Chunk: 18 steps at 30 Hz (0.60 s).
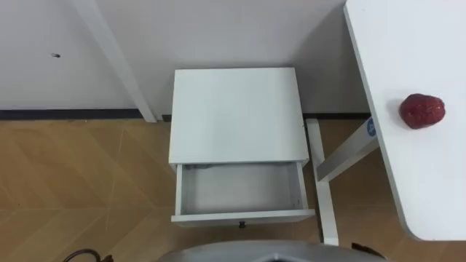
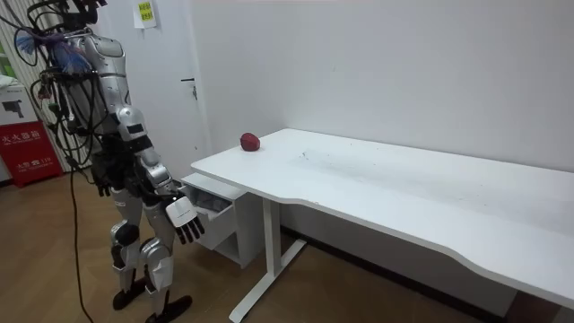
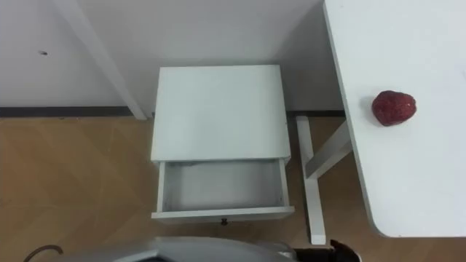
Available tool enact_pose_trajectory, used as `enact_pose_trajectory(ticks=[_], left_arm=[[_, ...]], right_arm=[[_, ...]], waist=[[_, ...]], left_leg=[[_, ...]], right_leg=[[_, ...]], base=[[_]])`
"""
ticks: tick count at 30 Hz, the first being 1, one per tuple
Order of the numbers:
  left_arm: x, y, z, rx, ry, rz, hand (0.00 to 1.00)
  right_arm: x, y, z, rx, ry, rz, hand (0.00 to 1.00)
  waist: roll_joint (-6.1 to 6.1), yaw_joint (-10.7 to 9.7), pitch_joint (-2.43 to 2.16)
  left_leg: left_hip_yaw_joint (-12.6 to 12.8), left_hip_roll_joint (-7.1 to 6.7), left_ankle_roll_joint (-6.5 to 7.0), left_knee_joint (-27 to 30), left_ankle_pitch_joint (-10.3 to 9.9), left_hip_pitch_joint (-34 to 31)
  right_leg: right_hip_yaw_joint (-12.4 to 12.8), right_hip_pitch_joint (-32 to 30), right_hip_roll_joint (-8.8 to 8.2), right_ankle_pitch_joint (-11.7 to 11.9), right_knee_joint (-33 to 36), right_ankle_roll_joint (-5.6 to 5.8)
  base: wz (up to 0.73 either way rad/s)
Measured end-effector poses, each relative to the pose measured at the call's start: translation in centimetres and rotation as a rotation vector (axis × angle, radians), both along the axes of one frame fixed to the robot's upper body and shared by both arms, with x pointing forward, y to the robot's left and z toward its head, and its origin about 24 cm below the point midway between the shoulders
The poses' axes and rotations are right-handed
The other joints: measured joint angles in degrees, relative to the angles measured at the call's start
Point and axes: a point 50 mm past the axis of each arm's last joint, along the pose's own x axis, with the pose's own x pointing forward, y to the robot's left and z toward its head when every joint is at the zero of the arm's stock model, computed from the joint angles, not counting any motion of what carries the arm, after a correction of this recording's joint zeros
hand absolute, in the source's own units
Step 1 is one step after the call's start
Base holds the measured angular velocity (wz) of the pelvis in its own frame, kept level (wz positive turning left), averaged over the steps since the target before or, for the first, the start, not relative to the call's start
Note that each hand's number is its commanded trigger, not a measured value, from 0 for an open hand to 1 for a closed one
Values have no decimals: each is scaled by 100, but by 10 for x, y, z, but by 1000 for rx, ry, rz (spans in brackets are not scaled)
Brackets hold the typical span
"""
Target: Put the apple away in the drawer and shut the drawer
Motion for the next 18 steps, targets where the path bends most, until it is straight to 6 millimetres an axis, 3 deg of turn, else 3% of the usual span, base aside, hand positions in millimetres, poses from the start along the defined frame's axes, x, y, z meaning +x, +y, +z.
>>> enact_pose_trajectory(ticks=[5,11,14,18], left_arm=[[2,-1,0,-4,-8,0,0],[2,-1,0,-13,-41,69,0],[-4,4,1,2,-46,113,0],[-9,12,3,37,-50,154,0]], right_arm=[[5,0,0,7,-27,-30,0],[3,-2,1,46,-104,-338,0],[5,-11,4,68,-212,-668,0],[-2,-26,8,80,-349,-1157,0]], waist=[[-6,32,-5],[-49,6,1],[-73,-49,6],[-84,-266,21]], left_leg=[[38,4,0,0,0,3],[173,16,0,-12,0,50],[270,27,-6,-25,-4,117],[299,38,-9,-26,-9,162]], right_leg=[[74,-14,8,0,15,0],[174,-48,16,3,103,1],[233,-36,30,6,112,-3],[227,11,42,5,113,-4]], base=[[-3],[-9],[-15],[1]])
